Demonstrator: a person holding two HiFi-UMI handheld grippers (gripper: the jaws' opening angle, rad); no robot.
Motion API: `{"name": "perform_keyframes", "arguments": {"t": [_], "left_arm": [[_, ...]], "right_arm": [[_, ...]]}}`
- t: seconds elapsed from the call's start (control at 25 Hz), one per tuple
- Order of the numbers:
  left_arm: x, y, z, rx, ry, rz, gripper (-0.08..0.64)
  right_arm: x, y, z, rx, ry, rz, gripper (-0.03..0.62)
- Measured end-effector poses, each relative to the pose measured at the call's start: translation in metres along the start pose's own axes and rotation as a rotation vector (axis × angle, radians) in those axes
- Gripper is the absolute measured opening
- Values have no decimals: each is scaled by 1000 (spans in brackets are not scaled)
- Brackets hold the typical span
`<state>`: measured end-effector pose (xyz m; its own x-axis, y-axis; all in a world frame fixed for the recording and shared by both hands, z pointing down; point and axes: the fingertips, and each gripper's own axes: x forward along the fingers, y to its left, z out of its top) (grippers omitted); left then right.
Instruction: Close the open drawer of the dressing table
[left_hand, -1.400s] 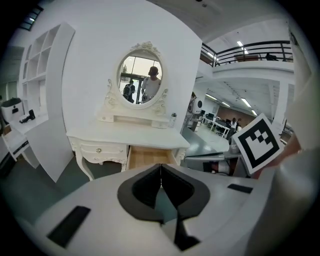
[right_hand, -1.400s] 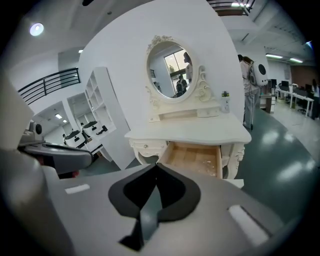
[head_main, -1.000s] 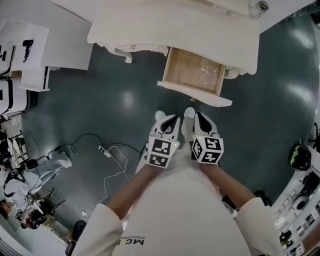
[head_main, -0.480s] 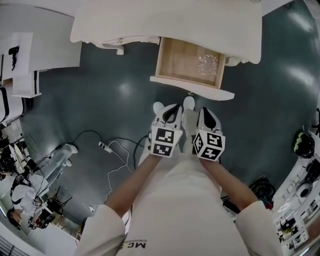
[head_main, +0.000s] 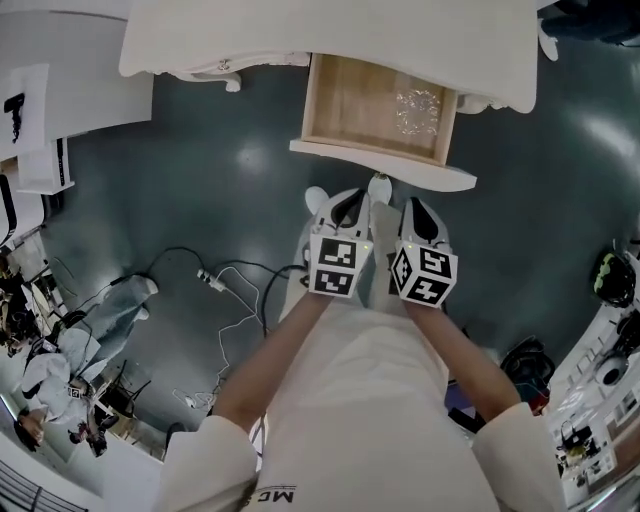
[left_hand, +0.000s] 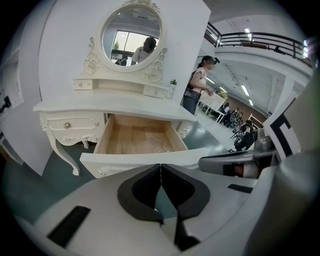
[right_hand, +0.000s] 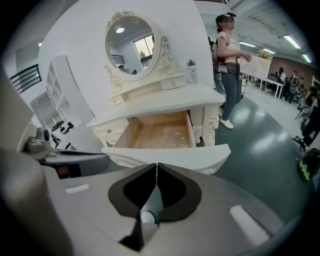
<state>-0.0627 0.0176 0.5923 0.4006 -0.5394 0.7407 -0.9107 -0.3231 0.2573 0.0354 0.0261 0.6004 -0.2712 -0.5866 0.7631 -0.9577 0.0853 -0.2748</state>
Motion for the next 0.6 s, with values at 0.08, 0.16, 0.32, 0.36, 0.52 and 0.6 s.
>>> {"name": "perform_keyframes", "arguments": {"t": [0.08, 0.16, 0.32, 0.36, 0.52, 0.6], "left_arm": [[8, 1, -2, 2, 6, -1, 9], [13, 2, -6, 8, 15, -2, 9], [27, 4, -12, 33, 31, -9, 9], [31, 6, -14, 38, 35, -10, 9], [44, 14, -18, 56, 40, -3, 9], [48, 13, -18, 53, 41, -8, 9]], "right_arm": [[5, -4, -2, 13, 5, -8, 3], [8, -8, -5, 22, 10, -18, 3], [16, -15, -7, 40, 9, -22, 3], [19, -16, -8, 44, 9, -21, 3], [30, -19, -14, 53, 16, -19, 18], [31, -21, -15, 51, 18, -7, 44]]}}
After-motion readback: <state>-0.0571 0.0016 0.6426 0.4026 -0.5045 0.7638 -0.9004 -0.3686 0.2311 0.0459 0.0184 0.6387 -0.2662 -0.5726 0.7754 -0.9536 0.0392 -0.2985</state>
